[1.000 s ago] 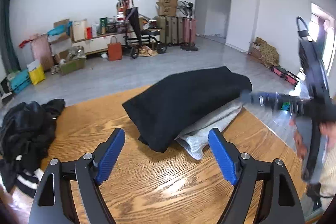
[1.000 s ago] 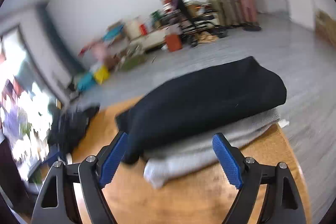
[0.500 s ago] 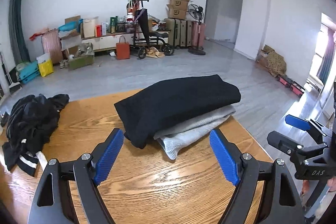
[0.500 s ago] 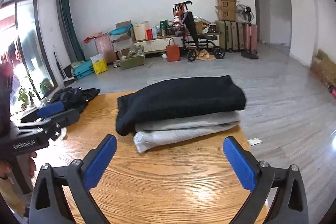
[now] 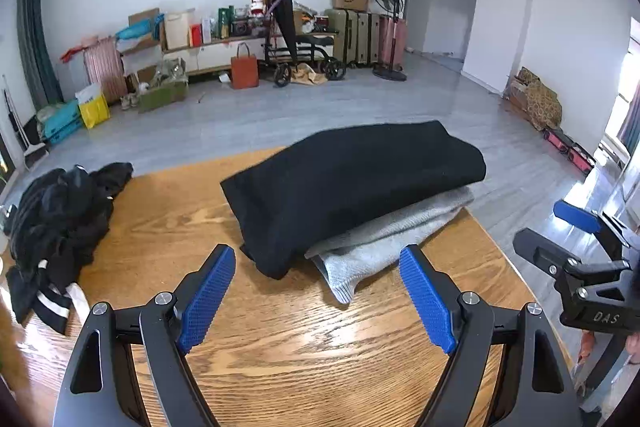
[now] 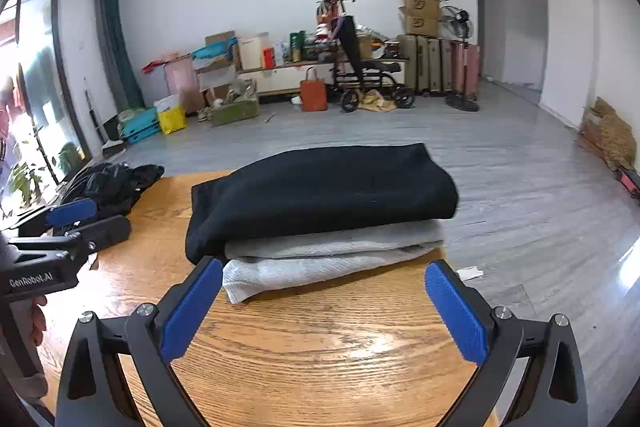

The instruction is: Fold clothes

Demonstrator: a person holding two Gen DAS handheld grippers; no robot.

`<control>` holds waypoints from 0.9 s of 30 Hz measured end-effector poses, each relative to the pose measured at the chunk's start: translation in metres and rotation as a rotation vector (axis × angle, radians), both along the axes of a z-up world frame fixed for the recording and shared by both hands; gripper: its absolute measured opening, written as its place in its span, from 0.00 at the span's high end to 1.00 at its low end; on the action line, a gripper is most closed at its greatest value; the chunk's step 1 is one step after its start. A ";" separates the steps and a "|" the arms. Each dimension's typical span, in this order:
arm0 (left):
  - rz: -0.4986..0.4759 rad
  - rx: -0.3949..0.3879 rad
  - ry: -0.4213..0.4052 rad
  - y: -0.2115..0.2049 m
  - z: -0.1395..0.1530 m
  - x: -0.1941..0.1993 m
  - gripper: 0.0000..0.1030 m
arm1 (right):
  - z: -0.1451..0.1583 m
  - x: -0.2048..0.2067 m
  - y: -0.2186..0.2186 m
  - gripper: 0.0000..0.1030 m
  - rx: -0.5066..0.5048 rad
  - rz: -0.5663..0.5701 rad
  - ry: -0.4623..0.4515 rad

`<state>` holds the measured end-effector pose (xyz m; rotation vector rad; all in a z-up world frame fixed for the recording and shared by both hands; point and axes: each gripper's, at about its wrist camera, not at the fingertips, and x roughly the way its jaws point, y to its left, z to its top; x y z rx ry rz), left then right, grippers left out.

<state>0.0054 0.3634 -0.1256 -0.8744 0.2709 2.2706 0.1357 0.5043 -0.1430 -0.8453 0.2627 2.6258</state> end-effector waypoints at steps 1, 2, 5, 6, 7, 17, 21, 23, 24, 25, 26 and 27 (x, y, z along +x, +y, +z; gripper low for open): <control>0.000 -0.003 0.000 0.001 -0.003 0.000 0.18 | -0.002 -0.002 0.001 0.00 0.002 0.001 -0.005; 0.000 -0.007 0.000 0.002 -0.005 -0.001 0.18 | -0.003 -0.003 0.001 0.00 0.004 0.002 -0.009; -0.009 -0.017 -0.008 0.009 -0.012 -0.003 0.18 | -0.008 -0.009 0.003 0.00 0.009 0.005 -0.023; -0.008 -0.014 -0.011 0.010 -0.014 -0.003 0.18 | -0.010 -0.010 0.004 0.00 0.011 0.005 -0.028; -0.007 -0.011 -0.015 0.011 -0.014 -0.004 0.18 | -0.012 -0.012 0.005 0.00 0.013 0.006 -0.032; -0.020 -0.018 -0.019 0.020 -0.016 -0.005 0.18 | -0.012 -0.010 0.013 0.00 0.034 -0.013 -0.042; -0.018 -0.016 -0.025 0.022 -0.017 -0.007 0.18 | -0.014 -0.008 0.015 0.00 0.030 -0.011 -0.044; -0.017 -0.013 -0.026 0.023 -0.016 -0.007 0.18 | -0.015 -0.008 0.016 0.00 0.028 -0.010 -0.045; -0.016 -0.014 -0.024 0.023 -0.016 -0.007 0.18 | -0.015 -0.008 0.016 0.00 0.026 -0.011 -0.046; -0.016 -0.014 -0.022 0.023 -0.015 -0.007 0.18 | -0.016 -0.008 0.017 0.00 0.024 -0.012 -0.048; -0.016 -0.015 -0.020 0.024 -0.015 -0.007 0.18 | -0.016 -0.008 0.017 0.00 0.024 -0.012 -0.048; -0.017 -0.017 -0.020 0.024 -0.015 -0.007 0.18 | -0.016 -0.008 0.017 0.00 0.024 -0.012 -0.048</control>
